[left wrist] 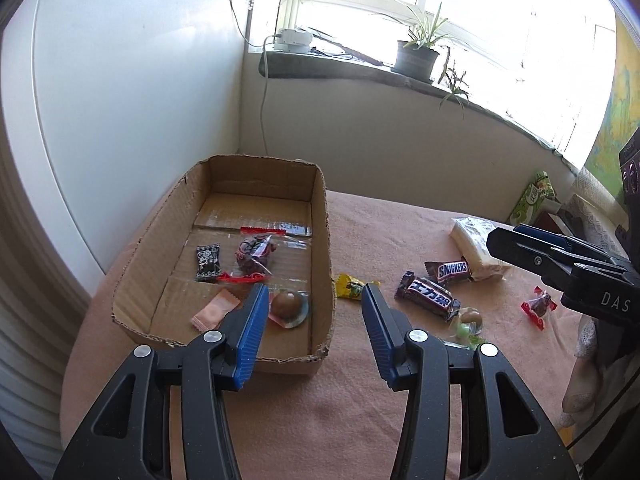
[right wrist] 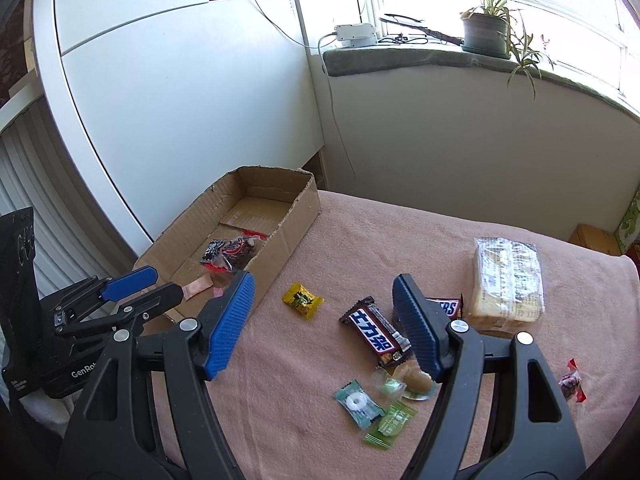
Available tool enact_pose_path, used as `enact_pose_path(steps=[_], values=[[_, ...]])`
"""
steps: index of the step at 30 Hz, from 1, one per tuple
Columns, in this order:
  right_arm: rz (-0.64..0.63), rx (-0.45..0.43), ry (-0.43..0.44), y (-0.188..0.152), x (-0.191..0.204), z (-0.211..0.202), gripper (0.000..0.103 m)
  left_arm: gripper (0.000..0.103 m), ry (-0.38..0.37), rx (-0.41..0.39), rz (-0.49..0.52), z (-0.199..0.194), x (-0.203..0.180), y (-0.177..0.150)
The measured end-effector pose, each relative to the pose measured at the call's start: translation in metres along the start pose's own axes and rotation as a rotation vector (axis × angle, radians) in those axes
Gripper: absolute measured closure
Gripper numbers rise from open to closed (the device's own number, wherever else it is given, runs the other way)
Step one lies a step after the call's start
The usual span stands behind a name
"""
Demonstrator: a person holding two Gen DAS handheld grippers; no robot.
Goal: Organize snacks
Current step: 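Withdraw both tools from the box back over the snacks, then grasp a round chocolate candy with the right tool while the left tool grasps the green mint packet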
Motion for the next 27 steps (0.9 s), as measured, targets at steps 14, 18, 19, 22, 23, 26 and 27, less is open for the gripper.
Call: enact_pose_path(steps=[14,18,19,22,23,26,27], values=[[0.113,0.057,-0.109,-0.044,-0.098,-0.027,0.029,0.056,-0.125,0.078,0.056,0.019,-0.064,-0.020],[0.125,0.094,-0.095,-0.055,-0.111,-0.019,0.029,0.056,-0.169,0.104,0.075,0.025,-0.083,-0.029],[0.120,0.103,-0.089,-0.058,-0.111,-0.017,0.029,0.056,-0.180,0.114,0.083,0.027,-0.088,-0.031],[0.090,0.132,-0.075,-0.062,-0.110,-0.007,0.029,0.056,-0.199,0.139,0.105,0.033,-0.102,-0.037],[0.080,0.142,-0.075,-0.063,-0.110,-0.003,0.029,0.056,-0.204,0.146,0.111,0.035,-0.106,-0.038],[0.059,0.173,-0.073,-0.066,-0.111,0.008,0.031,0.056,-0.221,0.168,0.134,0.043,-0.118,-0.042],[0.055,0.181,-0.073,-0.066,-0.112,0.012,0.034,0.056,-0.223,0.174,0.140,0.046,-0.121,-0.043]])
Point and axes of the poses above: each gripper's, at about its wrist camera, not at the fingertips, and z roughly the way its jaws point, x to its left, y to its top, the point moved 7 cm from there along z, roughly the way its jaws point, and after that the axes turned 12 degrees about z, right-handed, at the moved point
